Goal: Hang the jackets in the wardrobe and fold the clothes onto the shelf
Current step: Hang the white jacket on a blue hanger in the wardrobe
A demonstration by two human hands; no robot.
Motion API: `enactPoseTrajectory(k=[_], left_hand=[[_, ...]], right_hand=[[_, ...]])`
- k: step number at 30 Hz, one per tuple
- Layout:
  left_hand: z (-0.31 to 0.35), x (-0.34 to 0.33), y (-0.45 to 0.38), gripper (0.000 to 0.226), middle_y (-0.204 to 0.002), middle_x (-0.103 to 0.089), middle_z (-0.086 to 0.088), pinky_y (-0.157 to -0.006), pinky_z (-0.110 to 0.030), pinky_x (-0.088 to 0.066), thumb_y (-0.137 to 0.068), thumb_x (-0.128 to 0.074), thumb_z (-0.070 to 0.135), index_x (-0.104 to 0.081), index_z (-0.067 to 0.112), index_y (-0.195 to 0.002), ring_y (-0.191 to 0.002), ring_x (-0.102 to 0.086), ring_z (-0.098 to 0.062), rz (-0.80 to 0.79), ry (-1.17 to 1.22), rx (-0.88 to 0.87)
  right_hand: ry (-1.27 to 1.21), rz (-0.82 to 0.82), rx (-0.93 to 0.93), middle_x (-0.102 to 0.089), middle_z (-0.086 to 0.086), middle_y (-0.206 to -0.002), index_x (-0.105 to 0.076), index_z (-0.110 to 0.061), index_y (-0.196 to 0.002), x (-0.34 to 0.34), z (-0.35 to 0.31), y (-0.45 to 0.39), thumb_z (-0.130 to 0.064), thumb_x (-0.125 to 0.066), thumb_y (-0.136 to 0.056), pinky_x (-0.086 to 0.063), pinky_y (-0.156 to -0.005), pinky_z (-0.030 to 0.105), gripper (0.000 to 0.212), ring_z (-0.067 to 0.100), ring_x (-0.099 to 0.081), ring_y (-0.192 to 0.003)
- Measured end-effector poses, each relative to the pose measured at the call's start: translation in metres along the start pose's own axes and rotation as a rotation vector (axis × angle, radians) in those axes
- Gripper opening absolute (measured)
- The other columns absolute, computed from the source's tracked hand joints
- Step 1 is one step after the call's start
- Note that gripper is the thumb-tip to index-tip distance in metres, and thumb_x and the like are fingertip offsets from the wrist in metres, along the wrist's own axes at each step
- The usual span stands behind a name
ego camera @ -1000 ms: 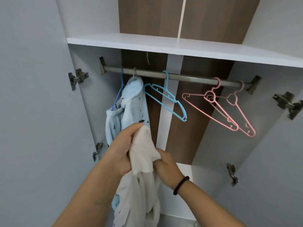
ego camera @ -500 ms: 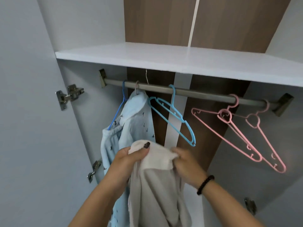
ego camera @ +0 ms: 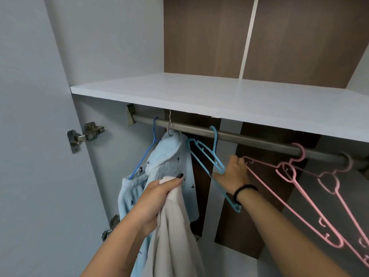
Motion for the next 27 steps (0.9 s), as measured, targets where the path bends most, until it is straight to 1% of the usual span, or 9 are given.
enactPoseTrajectory(k=[3,5,7,11,17,19,22,24,27], left_hand=[[0.002,0.004,-0.004,0.019,-0.08,-0.071,-0.012,-0.082,-0.038,-0.05,-0.083,-0.072,0.028,-0.07,0.009,-0.087,-0.078,-0.066,-0.027,0.013,0.006,-0.003],[0.002,0.009,-0.007,0.029,-0.087,-0.072,-0.013,-0.086,-0.041,-0.051,-0.08,-0.075,0.031,-0.069,0.008,-0.096,-0.083,-0.067,-0.028,0.023,0.017,-0.002],[0.004,0.011,-0.01,0.033,-0.089,-0.073,-0.013,-0.089,-0.042,-0.051,-0.08,-0.074,0.033,-0.068,0.008,-0.1,-0.086,-0.067,-0.028,0.028,0.012,0.0],[0.007,0.012,-0.013,0.028,-0.092,-0.074,-0.013,-0.083,-0.038,-0.051,-0.089,-0.065,0.031,-0.068,0.007,-0.103,-0.086,-0.069,-0.027,0.025,-0.004,0.011],[0.017,0.017,-0.022,0.035,-0.095,-0.074,-0.011,-0.088,-0.04,-0.053,-0.089,-0.065,0.03,-0.064,0.006,-0.114,-0.09,-0.07,-0.026,0.018,-0.12,-0.01],[0.02,0.018,-0.027,0.045,-0.102,-0.073,-0.009,-0.1,-0.047,-0.047,-0.081,-0.068,0.038,-0.064,0.01,-0.116,-0.1,-0.067,-0.029,0.014,-0.18,-0.014],[0.024,0.024,-0.041,0.036,-0.106,-0.073,-0.007,-0.104,-0.049,-0.043,-0.086,-0.064,0.039,-0.067,0.014,-0.111,-0.106,-0.064,-0.028,-0.007,-0.223,-0.036],[0.025,0.029,-0.05,0.055,-0.117,-0.068,-0.007,-0.106,-0.049,-0.041,-0.075,-0.066,0.05,-0.062,0.016,-0.119,-0.113,-0.059,-0.029,-0.005,-0.251,-0.034],[0.026,0.036,-0.065,0.052,-0.126,-0.061,-0.003,-0.107,-0.042,-0.038,-0.083,-0.062,0.047,-0.058,0.015,-0.124,-0.117,-0.054,-0.025,-0.021,-0.276,-0.027]], right_hand=[[-0.065,-0.119,-0.16,-0.049,0.015,-0.122,-0.041,-0.004,-0.127,-0.02,0.016,-0.019,-0.023,-0.065,-0.089,-0.049,-0.072,0.032,0.049,0.027,-0.057,-0.097],[-0.279,-0.195,-0.28,-0.061,0.015,-0.103,-0.047,-0.004,-0.116,-0.033,0.026,-0.022,-0.017,-0.054,-0.095,-0.046,-0.053,0.027,0.025,0.022,-0.061,-0.069],[-0.373,-0.187,-0.312,-0.067,0.013,-0.087,-0.055,-0.006,-0.099,-0.039,0.035,-0.027,-0.014,-0.047,-0.099,-0.042,-0.047,0.026,0.012,0.018,-0.058,-0.057],[-0.321,-0.007,-0.23,-0.065,0.016,-0.092,-0.063,-0.004,-0.098,-0.031,0.045,-0.037,-0.017,-0.047,-0.097,-0.042,-0.062,0.03,0.021,0.026,-0.059,-0.078],[-0.33,0.098,-0.142,-0.063,0.016,-0.082,-0.061,-0.004,-0.087,-0.007,0.049,-0.016,-0.028,-0.046,-0.098,-0.038,-0.055,0.028,0.03,0.025,-0.055,-0.067],[-0.339,0.056,-0.138,-0.064,0.011,-0.074,-0.062,-0.006,-0.087,-0.006,0.056,0.003,-0.023,-0.046,-0.098,-0.04,-0.055,0.028,0.025,0.021,-0.056,-0.062],[-0.418,-0.071,-0.148,-0.066,0.006,-0.078,-0.06,-0.011,-0.09,-0.006,0.068,0.04,-0.012,-0.041,-0.099,-0.045,-0.052,0.026,0.021,0.017,-0.058,-0.055],[-0.443,-0.166,-0.142,-0.068,0.004,-0.081,-0.06,-0.011,-0.094,-0.002,0.072,0.065,-0.008,-0.042,-0.099,-0.045,-0.05,0.024,0.019,0.016,-0.058,-0.055],[-0.319,-0.202,-0.098,-0.065,-0.003,-0.067,-0.063,-0.01,-0.078,0.009,0.079,0.099,-0.004,-0.048,-0.095,-0.047,-0.064,0.025,0.023,0.012,-0.055,-0.057]])
Point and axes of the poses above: each hand's wrist, its own y-axis away from the middle knuckle, its own x-axis out of the back of the hand, z = x × y, the point moved 7 cm from there along -y, towards the middle knuckle
